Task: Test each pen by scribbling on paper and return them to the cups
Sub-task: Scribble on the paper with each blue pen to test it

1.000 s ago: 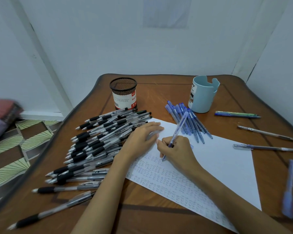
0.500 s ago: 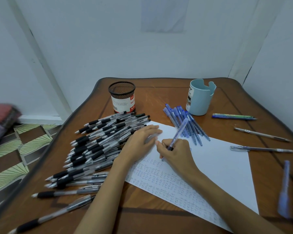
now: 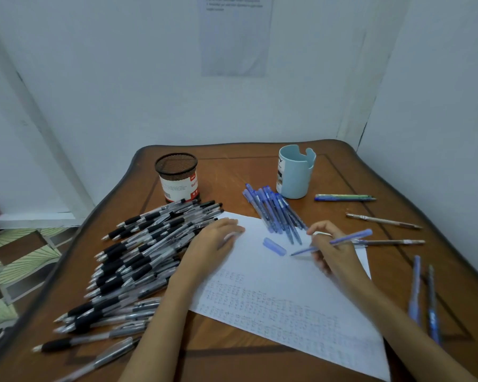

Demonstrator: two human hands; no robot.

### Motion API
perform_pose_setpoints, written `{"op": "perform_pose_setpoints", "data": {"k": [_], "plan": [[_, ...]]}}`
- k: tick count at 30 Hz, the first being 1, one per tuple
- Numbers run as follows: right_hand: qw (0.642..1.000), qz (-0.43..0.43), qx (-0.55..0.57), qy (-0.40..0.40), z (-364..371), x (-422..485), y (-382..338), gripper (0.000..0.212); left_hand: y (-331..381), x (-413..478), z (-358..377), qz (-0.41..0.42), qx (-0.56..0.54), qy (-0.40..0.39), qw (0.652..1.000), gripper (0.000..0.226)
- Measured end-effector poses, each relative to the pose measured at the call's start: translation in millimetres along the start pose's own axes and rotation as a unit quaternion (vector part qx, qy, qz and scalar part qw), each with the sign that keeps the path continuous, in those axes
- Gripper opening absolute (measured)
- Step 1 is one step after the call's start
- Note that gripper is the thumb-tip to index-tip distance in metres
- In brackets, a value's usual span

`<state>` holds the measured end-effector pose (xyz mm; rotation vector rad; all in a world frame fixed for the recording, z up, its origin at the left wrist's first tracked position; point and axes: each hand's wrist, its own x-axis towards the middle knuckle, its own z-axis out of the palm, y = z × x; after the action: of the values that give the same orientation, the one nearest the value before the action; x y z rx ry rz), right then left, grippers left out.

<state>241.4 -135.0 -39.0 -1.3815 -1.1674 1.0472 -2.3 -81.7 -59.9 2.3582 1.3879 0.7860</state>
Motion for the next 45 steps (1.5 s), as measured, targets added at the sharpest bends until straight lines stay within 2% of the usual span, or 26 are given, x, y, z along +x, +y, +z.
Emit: {"op": "perform_pose_setpoints", "data": {"k": [5,13,17,20,22,25,34,41,43,45], "plan": [[1.0,-0.001,-0.023,0.012,3.0,2.2,-0.8,0.024,19.1,2.0,6.3,0.052,-0.003,0.038,0.998,0.024],[0.999,-0.018,-0.033,0.002,3.6,2.1,0.2,0.021,36.2,4.5,21.9,0.09,0.011,-0.018,0.996,0.028],[0.999,-0.02,-0.031,-0.013,4.6,3.9,-1.0,0.017,40.4,4.2,23.4,0.079,-0.02,-0.014,0.997,0.021],[0.999,-0.018,0.023,-0.044,6.6,2.7,-4.5,0.011,45.7,4.1,21.4,0.029,-0.127,0.012,0.991,0.012],[0.997,-0.018,0.031,-0.065,9.0,1.0,-5.2,0.015,51.4,4.6,21.1,-0.001,-0.198,0.015,0.98,0.013],[0.996,-0.035,0.007,-0.079,13.4,-1.4,-1.8,0.02,57.7,3.2,22.7,-0.013,-0.233,-0.005,0.972,0.015],[0.993,-0.061,-0.008,-0.103,13.9,-7.7,-2.7,0.021,56.4,0.0,23.3,-0.009,-0.258,-0.019,0.966,0.023],[0.989,-0.042,-0.051,-0.131,13.9,-7.3,-7.3,0.017,57.6,-0.3,20.6,-0.035,-0.308,-0.049,0.949,0.014],[0.987,-0.051,-0.048,-0.141,13.2,-6.4,-10.3,0.015,53.5,2.6,19.6,-0.027,-0.29,-0.041,0.956,0.015],[0.99,-0.079,-0.005,-0.12,9.2,-5.0,-11.9,0.015,43.9,5.6,18.6,-0.02,-0.239,-0.005,0.971,0.02]]}}
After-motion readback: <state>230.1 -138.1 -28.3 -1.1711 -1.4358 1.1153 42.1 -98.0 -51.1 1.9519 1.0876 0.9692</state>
